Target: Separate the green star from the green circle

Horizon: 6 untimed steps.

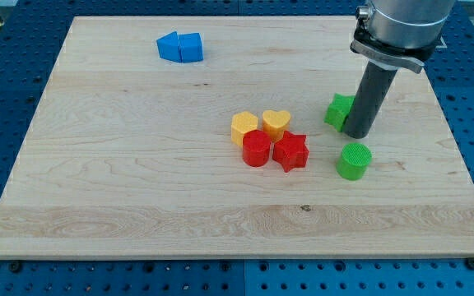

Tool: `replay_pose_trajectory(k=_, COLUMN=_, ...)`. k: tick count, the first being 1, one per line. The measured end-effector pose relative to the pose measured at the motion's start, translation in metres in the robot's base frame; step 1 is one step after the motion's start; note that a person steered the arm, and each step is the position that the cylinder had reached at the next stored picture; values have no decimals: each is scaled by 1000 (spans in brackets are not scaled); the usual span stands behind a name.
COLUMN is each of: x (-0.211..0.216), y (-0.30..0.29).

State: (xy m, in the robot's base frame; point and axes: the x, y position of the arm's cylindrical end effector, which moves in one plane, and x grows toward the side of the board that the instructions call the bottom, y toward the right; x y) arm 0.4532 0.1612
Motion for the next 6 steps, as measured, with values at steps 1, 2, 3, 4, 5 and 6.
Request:
replay_pose_trajectory(k=1, x=-6, y=0)
replay_pose_trajectory(k=2, x=-12, y=0)
replay_pose_trajectory(k=3, x=-24, y=0)
replay_pose_trajectory(k=4, x=-32, y=5)
replay_pose_trajectory(k=5, x=-33, y=23)
replay_pose_trajectory(k=6, x=-33, y=30)
